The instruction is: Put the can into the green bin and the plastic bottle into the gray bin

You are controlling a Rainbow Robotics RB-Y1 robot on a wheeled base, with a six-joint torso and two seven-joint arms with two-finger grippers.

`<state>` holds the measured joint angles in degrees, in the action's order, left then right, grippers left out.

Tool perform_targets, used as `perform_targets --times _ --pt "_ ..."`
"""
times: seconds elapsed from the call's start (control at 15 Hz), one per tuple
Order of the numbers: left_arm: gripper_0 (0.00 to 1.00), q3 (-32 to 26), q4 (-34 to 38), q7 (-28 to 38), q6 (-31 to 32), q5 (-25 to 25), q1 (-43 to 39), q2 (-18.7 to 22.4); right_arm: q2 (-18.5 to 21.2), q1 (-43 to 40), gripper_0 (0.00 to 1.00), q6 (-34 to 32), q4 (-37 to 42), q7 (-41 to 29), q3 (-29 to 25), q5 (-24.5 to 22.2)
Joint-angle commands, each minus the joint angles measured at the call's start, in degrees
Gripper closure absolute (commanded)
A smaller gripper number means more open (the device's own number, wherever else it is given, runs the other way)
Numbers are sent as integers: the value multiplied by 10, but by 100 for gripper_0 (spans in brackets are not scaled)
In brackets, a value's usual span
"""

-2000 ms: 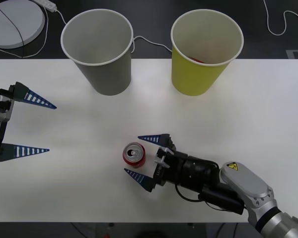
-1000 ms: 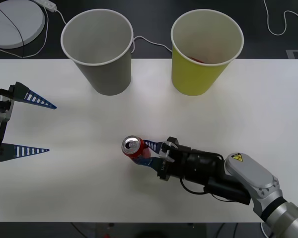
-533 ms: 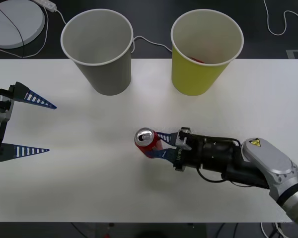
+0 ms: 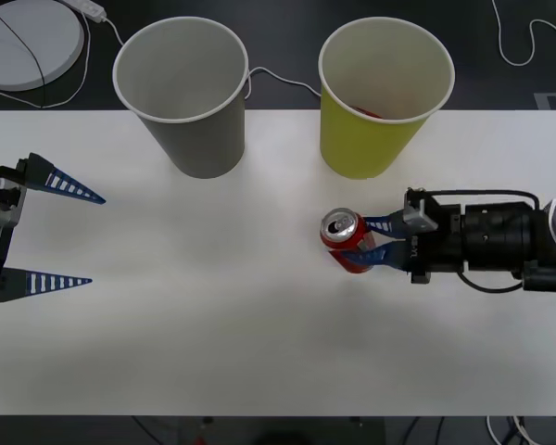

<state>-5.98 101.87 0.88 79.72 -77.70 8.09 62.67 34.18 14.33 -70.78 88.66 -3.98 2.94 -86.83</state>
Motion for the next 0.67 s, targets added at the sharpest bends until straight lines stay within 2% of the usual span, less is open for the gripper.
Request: perform_targets --times 0.07,0.4,0.67 --pt "0 0 0 0 0 0 0 0 23 0 100 -61 57 -100 -57 -42" --pt "0 0 0 0 0 0 0 0 69 0 100 -120 124 -257 -119 -51" --pt "0 0 0 0 0 0 0 0 121 7 100 -120 165 -382 -127 -51"
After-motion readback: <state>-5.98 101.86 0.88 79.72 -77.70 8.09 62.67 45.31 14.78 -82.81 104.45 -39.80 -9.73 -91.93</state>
